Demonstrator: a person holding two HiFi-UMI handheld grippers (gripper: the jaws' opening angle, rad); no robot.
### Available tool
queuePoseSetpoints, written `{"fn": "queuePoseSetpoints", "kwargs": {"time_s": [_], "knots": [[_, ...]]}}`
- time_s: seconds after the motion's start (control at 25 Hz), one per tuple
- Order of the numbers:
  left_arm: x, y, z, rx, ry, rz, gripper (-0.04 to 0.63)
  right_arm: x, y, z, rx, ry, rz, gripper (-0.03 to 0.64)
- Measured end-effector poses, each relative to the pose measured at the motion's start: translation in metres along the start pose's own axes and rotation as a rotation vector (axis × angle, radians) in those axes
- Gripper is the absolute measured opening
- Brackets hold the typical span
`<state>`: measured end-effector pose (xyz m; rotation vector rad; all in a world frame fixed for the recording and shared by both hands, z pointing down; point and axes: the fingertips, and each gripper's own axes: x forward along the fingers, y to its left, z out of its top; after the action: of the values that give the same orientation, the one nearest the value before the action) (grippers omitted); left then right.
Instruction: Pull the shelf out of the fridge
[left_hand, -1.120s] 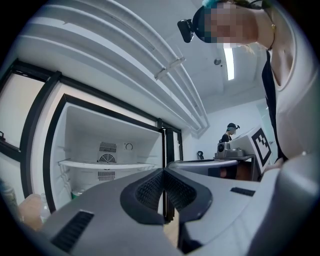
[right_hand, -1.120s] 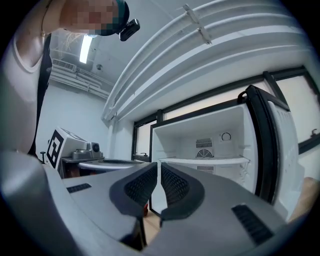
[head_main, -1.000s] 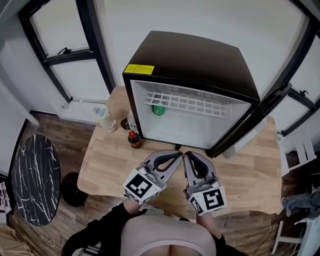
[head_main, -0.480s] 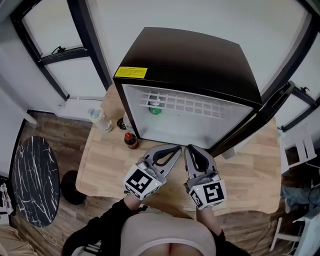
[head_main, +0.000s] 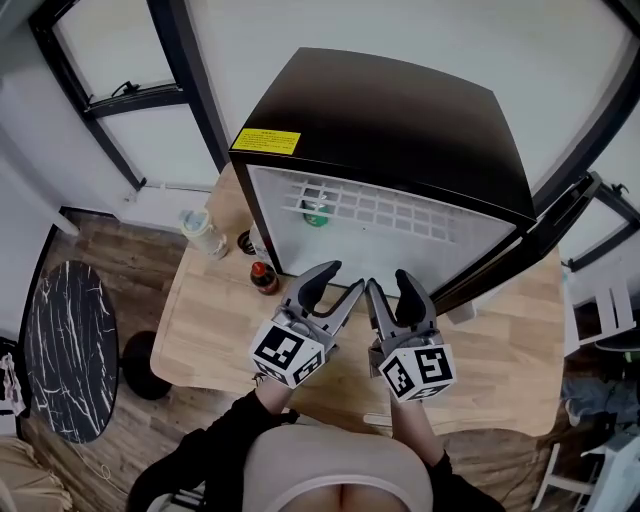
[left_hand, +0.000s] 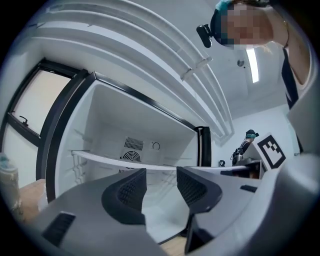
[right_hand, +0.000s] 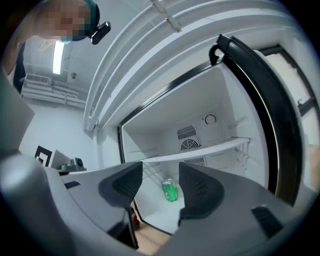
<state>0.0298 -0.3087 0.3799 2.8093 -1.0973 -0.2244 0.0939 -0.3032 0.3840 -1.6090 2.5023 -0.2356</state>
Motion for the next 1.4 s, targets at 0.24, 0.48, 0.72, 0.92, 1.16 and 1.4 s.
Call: {"fn": "queuePoseSetpoints", "kwargs": {"time_s": [0.24, 0.48, 0.72, 0.92, 1.16, 1.4], "knots": [[0.016, 0.019, -0.010, -0.042, 0.001, 0.037, 0.237, 0.018, -0.030, -0.009, 0.212, -0.023, -0.046, 0.274], [0.031, 0.038, -0.015, -0.107, -0.017, 0.078, 0.267, 0.031, -0.045, -0.012, 0.269, -0.025, -0.065, 0.285], [0.050, 0.053, -0.013, -0.177, -0.029, 0.097, 0.278, 0.052, -0.060, -0.009, 0.316, -0.040, -0.075, 0.299], [0.063, 0.067, -0.014, -0.298, -0.047, 0.114, 0.281, 0.069, -0.068, -0.006, 0.348, -0.056, -0.089, 0.302], [0.072, 0.077, -0.009, -0.361, -0.081, 0.123, 0.284, 0.080, -0.071, -0.009, 0.429, -0.054, -0.086, 0.304], [0.084, 0.080, -0.007, -0.413, -0.096, 0.117, 0.285, 0.086, -0.083, -0.004, 0.468, -0.081, -0.111, 0.304]]}}
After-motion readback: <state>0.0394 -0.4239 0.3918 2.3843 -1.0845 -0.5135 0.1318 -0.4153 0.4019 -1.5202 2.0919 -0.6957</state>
